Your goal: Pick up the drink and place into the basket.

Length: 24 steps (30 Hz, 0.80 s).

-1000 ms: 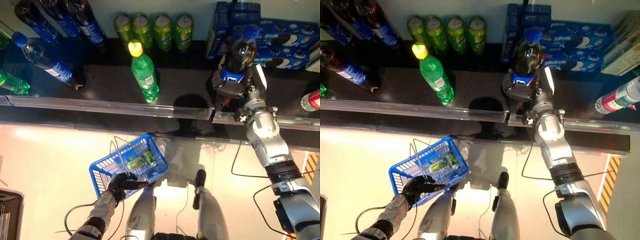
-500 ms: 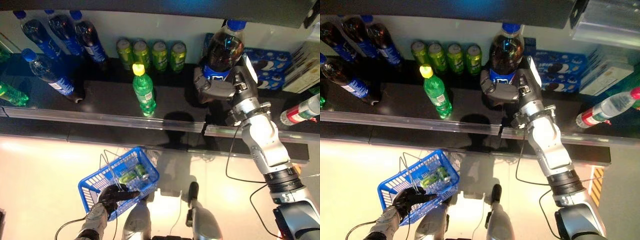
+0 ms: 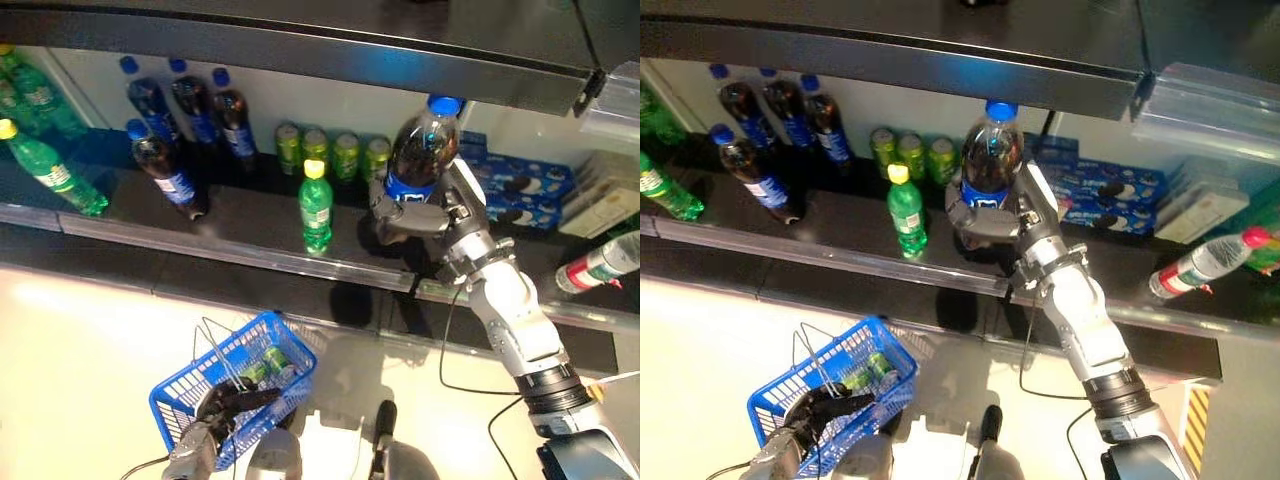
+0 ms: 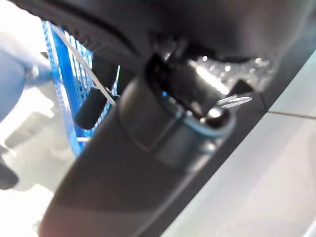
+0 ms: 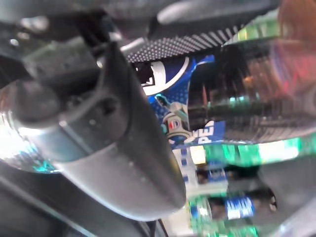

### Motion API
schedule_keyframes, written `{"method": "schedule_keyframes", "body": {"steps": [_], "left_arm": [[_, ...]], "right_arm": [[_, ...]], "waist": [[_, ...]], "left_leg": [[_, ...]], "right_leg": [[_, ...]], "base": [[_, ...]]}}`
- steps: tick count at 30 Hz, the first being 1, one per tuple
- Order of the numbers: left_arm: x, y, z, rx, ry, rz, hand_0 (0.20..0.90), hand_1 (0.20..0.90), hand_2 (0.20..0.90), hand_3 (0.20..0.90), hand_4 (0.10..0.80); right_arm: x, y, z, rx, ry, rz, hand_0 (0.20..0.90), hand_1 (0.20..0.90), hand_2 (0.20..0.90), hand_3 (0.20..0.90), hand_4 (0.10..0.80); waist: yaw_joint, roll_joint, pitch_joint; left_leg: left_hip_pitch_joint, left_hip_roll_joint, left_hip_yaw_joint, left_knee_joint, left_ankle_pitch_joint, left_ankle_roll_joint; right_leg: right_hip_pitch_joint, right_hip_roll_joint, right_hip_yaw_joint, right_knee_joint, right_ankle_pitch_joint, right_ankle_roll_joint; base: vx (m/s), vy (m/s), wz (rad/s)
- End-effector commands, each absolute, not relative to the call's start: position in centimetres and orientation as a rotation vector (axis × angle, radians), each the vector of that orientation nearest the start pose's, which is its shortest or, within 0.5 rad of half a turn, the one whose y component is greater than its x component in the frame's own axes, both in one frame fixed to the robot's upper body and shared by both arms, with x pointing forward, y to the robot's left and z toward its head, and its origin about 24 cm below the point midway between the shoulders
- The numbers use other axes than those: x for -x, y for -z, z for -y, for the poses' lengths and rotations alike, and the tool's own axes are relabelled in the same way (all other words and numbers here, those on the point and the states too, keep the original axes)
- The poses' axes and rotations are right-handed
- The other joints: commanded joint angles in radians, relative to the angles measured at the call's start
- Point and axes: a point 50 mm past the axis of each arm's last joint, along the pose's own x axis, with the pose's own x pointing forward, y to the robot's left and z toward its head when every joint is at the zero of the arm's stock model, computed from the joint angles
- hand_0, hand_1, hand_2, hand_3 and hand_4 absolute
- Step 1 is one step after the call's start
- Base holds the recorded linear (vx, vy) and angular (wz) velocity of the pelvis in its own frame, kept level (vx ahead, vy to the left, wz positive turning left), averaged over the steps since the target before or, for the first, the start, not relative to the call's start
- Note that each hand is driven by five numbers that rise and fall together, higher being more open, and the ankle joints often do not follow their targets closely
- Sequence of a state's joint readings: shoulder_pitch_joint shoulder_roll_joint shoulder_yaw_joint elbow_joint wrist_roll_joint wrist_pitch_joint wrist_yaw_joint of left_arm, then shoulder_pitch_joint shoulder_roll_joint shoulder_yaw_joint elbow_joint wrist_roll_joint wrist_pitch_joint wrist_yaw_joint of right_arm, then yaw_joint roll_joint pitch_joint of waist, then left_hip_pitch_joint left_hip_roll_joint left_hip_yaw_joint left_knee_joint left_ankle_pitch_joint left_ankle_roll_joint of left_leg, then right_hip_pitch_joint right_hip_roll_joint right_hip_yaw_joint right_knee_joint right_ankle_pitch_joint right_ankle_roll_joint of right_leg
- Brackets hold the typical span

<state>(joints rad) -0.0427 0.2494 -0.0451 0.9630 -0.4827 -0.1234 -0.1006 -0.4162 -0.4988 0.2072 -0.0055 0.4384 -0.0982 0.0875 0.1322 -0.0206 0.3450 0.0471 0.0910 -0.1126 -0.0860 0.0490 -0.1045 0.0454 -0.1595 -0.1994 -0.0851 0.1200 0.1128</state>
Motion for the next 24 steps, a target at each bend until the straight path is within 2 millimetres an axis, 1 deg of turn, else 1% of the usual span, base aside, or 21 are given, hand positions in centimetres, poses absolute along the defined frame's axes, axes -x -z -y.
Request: {"method": "schedule_keyframes", "body": {"steps": [1,3,4,6,7,8,9,10,11,12,13,14,15,16,18,19,20,22,23,24], "left_arm": [[-18.8,9.7,-25.0,0.215,-0.182,-0.562,0.300,0.300,0.300,0.200,0.100],[-19.6,9.0,-25.2,0.248,-0.189,-0.521,0.300,0.300,0.300,0.200,0.100],[-19.7,8.9,-25.2,0.254,-0.189,-0.516,0.300,0.300,0.300,0.200,0.100],[-20.5,7.8,-25.3,0.292,-0.183,-0.450,0.300,0.300,0.300,0.200,0.100],[-20.6,7.7,-25.3,0.296,-0.185,-0.440,0.300,0.300,0.300,0.200,0.100],[-20.8,7.3,-25.1,0.308,-0.163,-0.408,0.300,0.300,0.300,0.200,0.100],[-20.9,7.1,-25.0,0.310,-0.154,-0.395,0.300,0.300,0.300,0.200,0.100],[-21.3,6.6,-24.4,0.316,-0.089,-0.363,0.300,0.300,0.300,0.200,0.100],[-21.5,6.4,-24.2,0.323,-0.071,-0.352,0.300,0.300,0.300,0.200,0.100],[-21.9,6.0,-23.9,0.342,-0.050,-0.331,0.300,0.300,0.300,0.200,0.100],[-22.2,5.7,-23.8,0.362,-0.052,-0.309,0.300,0.300,0.300,0.200,0.100],[-22.2,5.5,-23.8,0.376,-0.053,-0.295,0.300,0.300,0.300,0.200,0.100],[-22.4,5.1,-23.6,0.397,-0.051,-0.263,0.300,0.300,0.300,0.200,0.100],[-22.3,5.1,-23.6,0.400,-0.051,-0.259,0.300,0.300,0.300,0.200,0.100],[-22.4,4.6,-23.1,0.430,-0.020,-0.221,0.300,0.300,0.300,0.200,0.100],[-22.7,3.8,-22.6,0.435,0.025,-0.194,0.300,0.300,0.300,0.200,0.100],[-23.0,2.8,-22.4,0.448,0.065,-0.155,0.300,0.300,0.300,0.200,0.100],[-23.4,1.7,-22.0,0.447,0.096,-0.118,0.300,0.300,0.300,0.200,0.100],[-23.7,0.8,-21.7,0.455,0.116,-0.085,0.300,0.300,0.300,0.200,0.100],[-23.8,0.4,-21.6,0.460,0.125,-0.067,0.300,0.300,0.300,0.200,0.100]], "right_arm": [[-29.4,-21.6,13.5,-0.025,-0.469,0.718,0.300,0.300,0.300,0.200,0.100],[-29.5,-21.5,12.9,-0.015,-0.489,0.717,0.300,0.300,0.300,0.200,0.100],[-29.5,-21.5,12.8,-0.015,-0.494,0.715,0.300,0.300,0.300,0.200,0.100],[-29.7,-21.1,12.1,-0.009,-0.513,0.699,0.300,0.300,0.300,0.200,0.100],[-29.7,-21.0,12.1,-0.010,-0.520,0.696,0.300,0.300,0.300,0.200,0.100],[-29.8,-20.8,11.9,-0.002,-0.516,0.690,0.300,0.300,0.300,0.200,0.100],[-29.8,-20.8,11.8,0.003,-0.513,0.690,0.300,0.300,0.300,0.200,0.100],[-30.0,-20.8,12.1,0.030,-0.465,0.685,0.300,0.300,0.300,0.200,0.100],[-30.1,-20.8,12.4,0.037,-0.451,0.678,0.300,0.300,0.300,0.200,0.100],[-30.2,-20.6,12.8,0.055,-0.440,0.671,0.300,0.300,0.300,0.200,0.100],[-30.2,-20.6,12.9,0.053,-0.455,0.665,0.300,0.300,0.300,0.200,0.100],[-30.2,-20.5,12.8,0.047,-0.472,0.661,0.300,0.300,0.300,0.200,0.100],[-30.0,-20.4,12.8,0.055,-0.493,0.664,0.300,0.300,0.300,0.200,0.100],[-30.0,-20.3,12.8,0.056,-0.497,0.664,0.300,0.300,0.300,0.200,0.100],[-29.6,-20.0,13.2,0.062,-0.500,0.664,0.300,0.300,0.300,0.200,0.100],[-29.3,-19.8,13.6,0.064,-0.483,0.661,0.300,0.300,0.300,0.200,0.100],[-29.1,-19.8,13.8,0.030,-0.479,0.655,0.300,0.300,0.300,0.200,0.100],[-28.8,-19.6,13.4,0.007,-0.487,0.650,0.300,0.300,0.300,0.200,0.100],[-28.6,-19.3,12.6,-0.011,-0.502,0.641,0.300,0.300,0.300,0.200,0.100],[-28.5,-19.1,12.2,-0.012,-0.511,0.638,0.300,0.300,0.300,0.200,0.100]], "waist": [[0.036,-0.015,-0.254],[0.043,-0.005,-0.241],[0.043,-0.004,-0.239],[0.065,0.019,-0.214],[0.067,0.022,-0.210],[0.083,0.035,-0.205],[0.086,0.038,-0.205],[0.087,0.041,-0.197],[0.083,0.039,-0.193],[0.076,0.027,-0.192],[0.071,0.014,-0.191],[0.067,0.004,-0.189],[0.056,-0.006,-0.196],[0.055,-0.007,-0.196],[0.046,0.004,-0.199],[0.048,0.012,-0.205],[0.064,0.009,-0.216],[0.077,0.004,-0.222],[0.089,0.001,-0.225],[0.095,0.000,-0.228]], "left_leg": [[-0.001,0.029,0.065,0.016,0.013,0.005],[-0.012,0.029,0.039,0.045,0.012,0.007],[-0.016,0.028,0.035,0.050,0.010,0.008],[-0.034,0.025,-0.027,0.058,0.026,0.007],[-0.032,0.026,-0.035,0.052,0.032,0.005],[-0.039,0.035,-0.030,0.018,0.070,-0.008],[-0.046,0.039,-0.025,0.012,0.083,-0.013],[-0.080,0.066,0.054,0.009,0.116,-0.035],[-0.094,0.072,0.082,0.019,0.121,-0.039],[-0.110,0.064,0.101,0.074,0.102,-0.031],[-0.110,0.041,0.099,0.132,0.065,-0.022],[-0.101,0.027,0.105,0.162,0.035,-0.015],[-0.088,0.011,0.120,0.180,0.009,-0.007],[-0.085,0.010,0.123,0.181,0.005,-0.007],[-0.074,0.018,0.141,0.153,0.024,-0.017],[-0.051,0.028,0.160,0.101,0.034,-0.021],[-0.036,0.019,0.159,0.080,0.027,-0.016],[-0.033,0.019,0.164,0.081,0.016,-0.008],[-0.025,0.022,0.171,0.074,0.013,-0.001],[-0.019,0.020,0.173,0.067,0.012,0.002]], "right_leg": [[0.052,-0.027,-0.021,0.084,-0.110,-0.005],[0.030,-0.028,-0.019,0.153,-0.140,-0.015],[0.025,-0.029,-0.019,0.164,-0.145,-0.016],[0.004,-0.021,-0.026,0.230,-0.181,-0.034],[0.007,-0.019,-0.031,0.233,-0.185,-0.036],[0.019,-0.007,-0.051,0.220,-0.190,-0.042],[0.026,-0.003,-0.061,0.212,-0.191,-0.044],[0.061,0.006,-0.105,0.192,-0.196,-0.054],[0.072,0.007,-0.116,0.186,-0.193,-0.056],[0.077,-0.003,-0.130,0.168,-0.174,-0.053],[0.072,-0.020,-0.129,0.157,-0.154,-0.049],[0.070,-0.033,-0.127,0.151,-0.144,-0.045],[0.058,-0.052,-0.130,0.139,-0.119,-0.036],[0.058,-0.055,-0.130,0.138,-0.117,-0.034],[0.060,-0.060,-0.140,0.125,-0.103,-0.024],[0.071,-0.072,-0.168,0.105,-0.090,-0.009],[0.082,-0.087,-0.192,0.081,-0.068,0.018],[0.081,-0.099,-0.207,0.076,-0.060,0.027],[0.082,-0.104,-0.221,0.072,-0.052,0.031],[0.084,-0.105,-0.226,0.066,-0.049,0.033]], "base": [[-0.068,-0.065,0.42],[-0.082,-0.046,0.22],[-0.090,-0.060,0.17],[-0.062,-0.102,0.22],[-0.053,-0.124,0.53],[-0.052,-0.084,0.52],[-0.104,-0.090,0.77],[-0.116,-0.037,0.60],[-0.201,0.026,1.15],[-0.213,0.102,1.39],[-0.216,0.119,1.45],[-0.173,0.196,0.86],[-0.105,0.169,0.54],[-0.081,0.216,0.39],[-0.037,0.224,0.41],[0.003,0.296,0.75],[0.025,0.243,0.90],[0.017,0.110,0.62],[-0.005,0.069,0.16],[-0.001,0.073,0.06]]}}
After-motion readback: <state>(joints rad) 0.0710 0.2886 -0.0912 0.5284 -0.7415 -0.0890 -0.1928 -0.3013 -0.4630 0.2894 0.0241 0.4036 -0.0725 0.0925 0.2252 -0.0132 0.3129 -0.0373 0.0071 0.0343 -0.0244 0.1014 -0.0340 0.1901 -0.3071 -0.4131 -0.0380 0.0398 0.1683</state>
